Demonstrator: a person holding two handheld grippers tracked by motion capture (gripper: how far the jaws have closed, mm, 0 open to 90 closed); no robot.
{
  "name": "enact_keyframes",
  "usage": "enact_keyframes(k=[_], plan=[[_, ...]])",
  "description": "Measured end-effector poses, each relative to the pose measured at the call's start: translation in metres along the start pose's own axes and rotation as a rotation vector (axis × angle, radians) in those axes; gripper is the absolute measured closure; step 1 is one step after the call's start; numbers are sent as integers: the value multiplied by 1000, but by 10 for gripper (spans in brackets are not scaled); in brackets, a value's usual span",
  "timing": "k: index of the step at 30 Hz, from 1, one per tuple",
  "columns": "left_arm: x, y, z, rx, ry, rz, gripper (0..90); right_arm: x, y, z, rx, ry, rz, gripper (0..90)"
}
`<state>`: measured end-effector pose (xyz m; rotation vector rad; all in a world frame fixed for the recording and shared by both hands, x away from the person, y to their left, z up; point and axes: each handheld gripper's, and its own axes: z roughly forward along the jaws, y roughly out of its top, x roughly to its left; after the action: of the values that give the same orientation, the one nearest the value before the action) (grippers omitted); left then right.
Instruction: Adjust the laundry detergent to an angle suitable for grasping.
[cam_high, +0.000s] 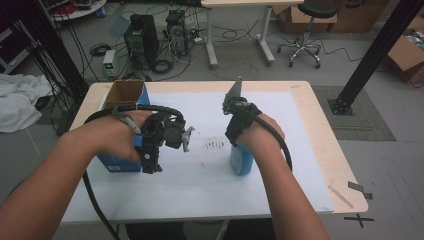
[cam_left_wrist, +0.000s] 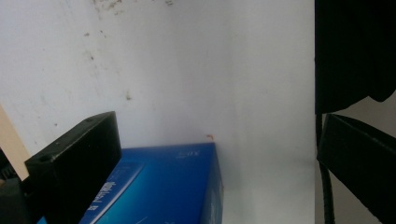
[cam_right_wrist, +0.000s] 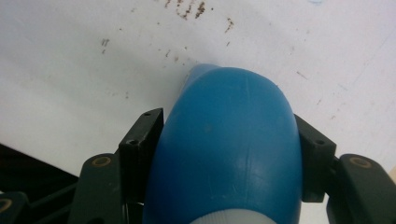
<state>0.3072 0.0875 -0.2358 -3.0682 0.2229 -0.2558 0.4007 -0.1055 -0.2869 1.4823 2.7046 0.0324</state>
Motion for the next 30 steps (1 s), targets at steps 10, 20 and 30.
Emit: enact_keyframes(k=[10, 20, 30], plan=[[1, 1, -2, 5, 1, -1, 3, 3, 3, -13, -3, 1, -115, 379], [1, -2, -3, 12, 3, -13, 3, -1, 4, -23, -5, 8, -213, 379], [-4, -1, -9, 14, 15, -5, 3, -2, 1, -26, -9, -23, -408, 380]])
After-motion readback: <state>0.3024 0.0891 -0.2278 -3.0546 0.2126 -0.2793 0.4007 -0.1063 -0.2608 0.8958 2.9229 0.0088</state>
